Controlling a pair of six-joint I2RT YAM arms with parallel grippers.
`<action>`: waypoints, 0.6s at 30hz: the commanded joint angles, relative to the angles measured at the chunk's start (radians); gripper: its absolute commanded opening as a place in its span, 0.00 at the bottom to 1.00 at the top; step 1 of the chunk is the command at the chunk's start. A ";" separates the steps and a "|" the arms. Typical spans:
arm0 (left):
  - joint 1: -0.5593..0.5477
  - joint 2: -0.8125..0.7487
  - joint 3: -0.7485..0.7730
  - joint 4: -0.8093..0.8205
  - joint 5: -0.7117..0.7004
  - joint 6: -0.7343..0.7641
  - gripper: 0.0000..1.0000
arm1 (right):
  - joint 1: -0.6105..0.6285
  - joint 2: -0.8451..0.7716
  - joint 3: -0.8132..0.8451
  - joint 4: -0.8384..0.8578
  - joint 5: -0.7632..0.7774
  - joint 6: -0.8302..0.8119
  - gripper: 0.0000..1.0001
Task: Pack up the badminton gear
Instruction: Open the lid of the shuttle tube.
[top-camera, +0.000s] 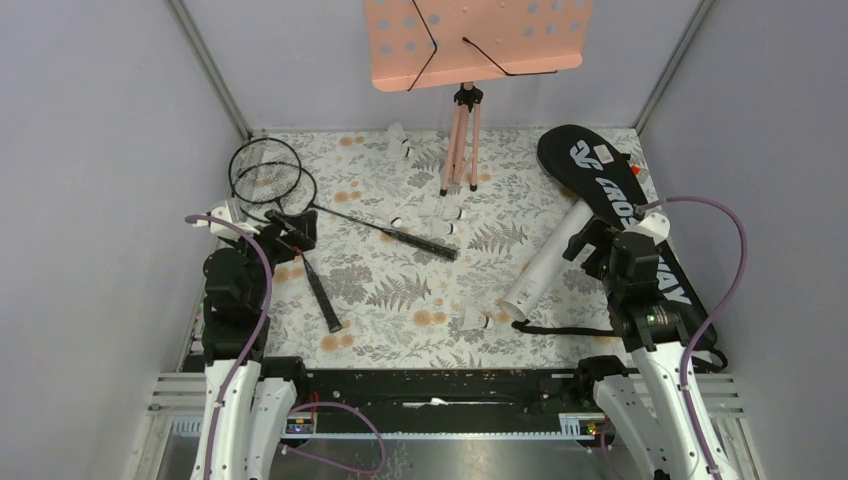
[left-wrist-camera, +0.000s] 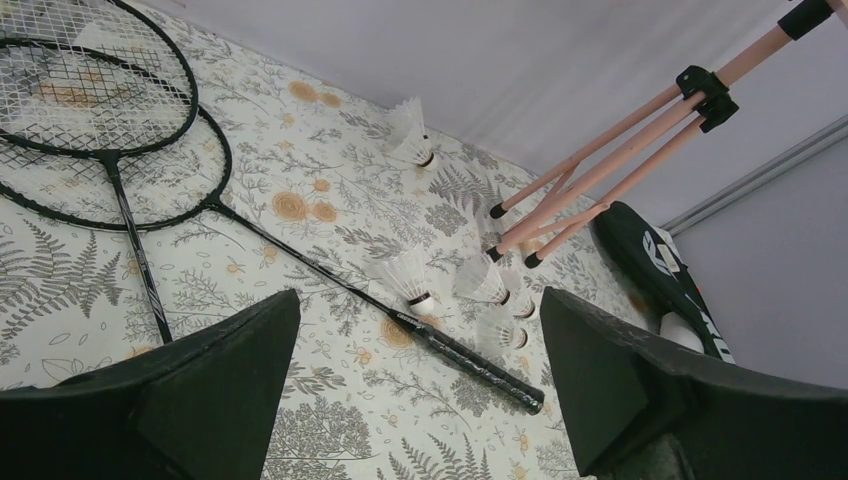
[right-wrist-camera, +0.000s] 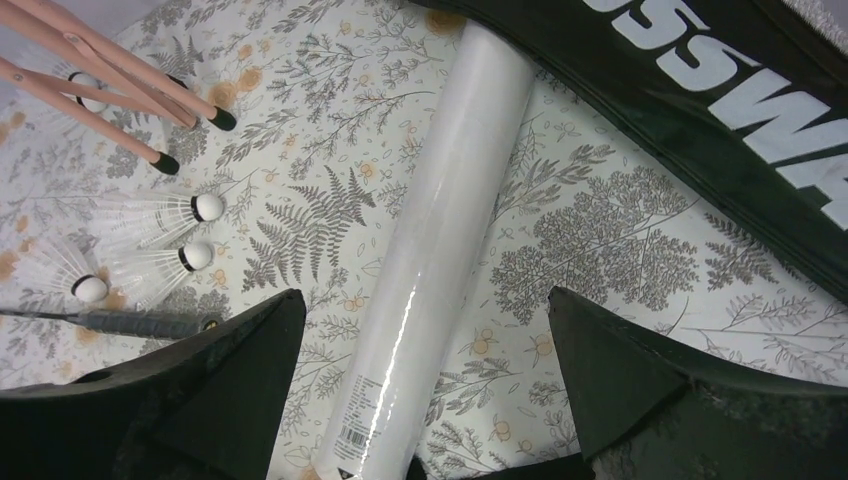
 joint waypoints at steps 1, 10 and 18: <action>0.003 0.008 -0.026 0.051 0.041 0.026 0.99 | -0.004 0.053 0.056 0.074 -0.007 -0.115 0.98; 0.004 0.012 -0.045 0.068 0.037 0.024 0.99 | -0.006 0.489 0.376 -0.036 -0.045 -0.409 0.98; 0.004 0.052 -0.043 0.070 0.029 0.014 0.99 | -0.005 0.795 0.496 -0.213 0.041 0.060 0.98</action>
